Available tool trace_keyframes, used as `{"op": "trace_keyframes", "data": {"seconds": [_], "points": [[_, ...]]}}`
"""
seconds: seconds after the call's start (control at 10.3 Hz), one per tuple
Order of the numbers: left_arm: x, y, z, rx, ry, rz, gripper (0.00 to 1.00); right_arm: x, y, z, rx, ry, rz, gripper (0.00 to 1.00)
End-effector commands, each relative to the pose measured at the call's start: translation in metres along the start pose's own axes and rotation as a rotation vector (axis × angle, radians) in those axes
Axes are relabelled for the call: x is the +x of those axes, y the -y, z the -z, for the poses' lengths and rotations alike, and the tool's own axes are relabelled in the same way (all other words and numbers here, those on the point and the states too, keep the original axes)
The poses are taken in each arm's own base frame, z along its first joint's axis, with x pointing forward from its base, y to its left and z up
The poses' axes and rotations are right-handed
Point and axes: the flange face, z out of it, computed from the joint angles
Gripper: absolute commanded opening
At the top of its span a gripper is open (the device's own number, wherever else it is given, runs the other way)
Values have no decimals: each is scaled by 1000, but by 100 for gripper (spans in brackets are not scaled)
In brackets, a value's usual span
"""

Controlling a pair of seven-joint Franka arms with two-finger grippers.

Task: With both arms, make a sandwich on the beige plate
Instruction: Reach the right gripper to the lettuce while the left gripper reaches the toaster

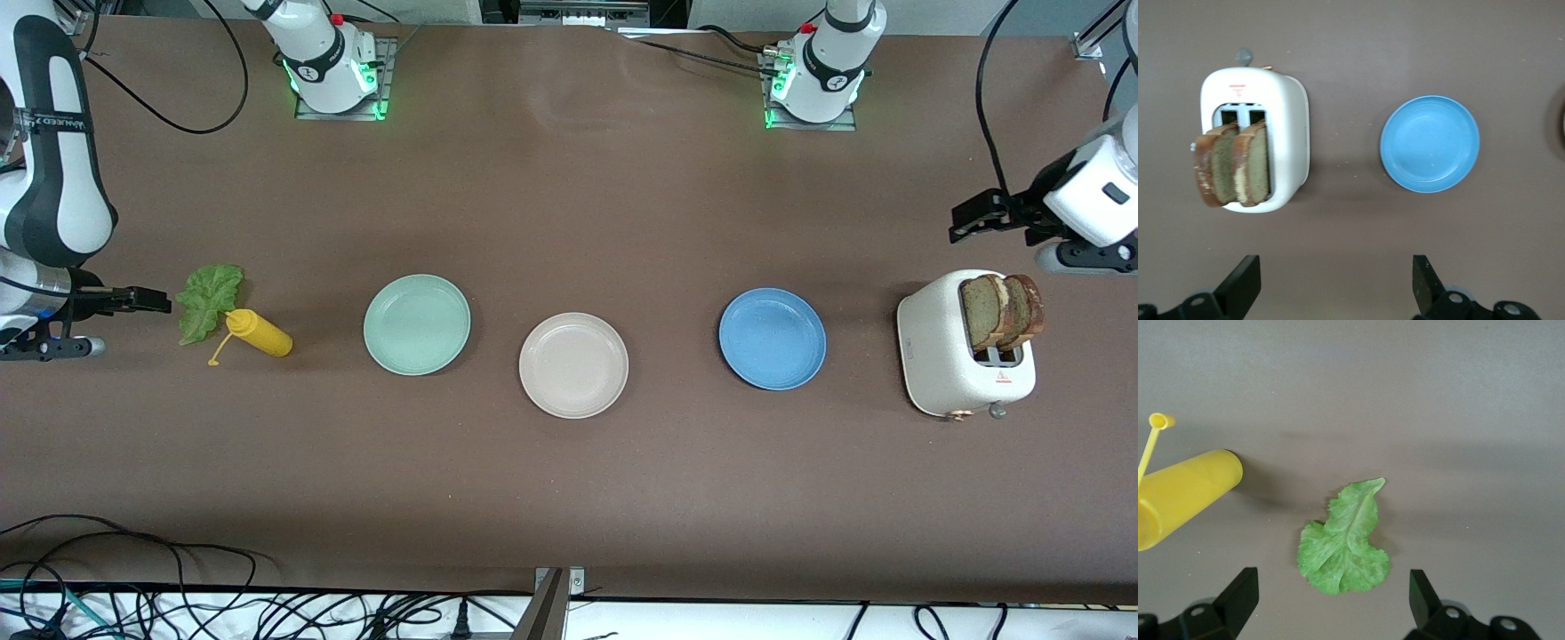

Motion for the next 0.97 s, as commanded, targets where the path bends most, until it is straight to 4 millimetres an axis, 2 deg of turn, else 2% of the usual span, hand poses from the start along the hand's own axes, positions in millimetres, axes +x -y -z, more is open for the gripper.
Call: {"op": "trace_keyframes", "data": {"seconds": [0.0, 0.19, 0.39, 0.58, 0.68, 0.88], "points": [[11, 21, -10, 32, 14, -18, 100, -3, -5, 0, 2, -5, -5, 100], [23, 52, -29, 57, 17, -6, 100, 4, -7, -27, 0, 12, -7, 100], [35, 74, -56, 47, 10, -42, 100, 11, -10, -52, -7, 14, 2, 100], [33, 85, -92, 48, -3, -34, 100, 17, -9, -67, -6, 4, 0, 100], [29, 99, -112, 47, -20, -12, 100, 19, -8, -76, 3, 0, -7, 100], [19, 101, -148, 49, -51, -10, 100, 25, -6, -109, 47, 3, -39, 100]]}}
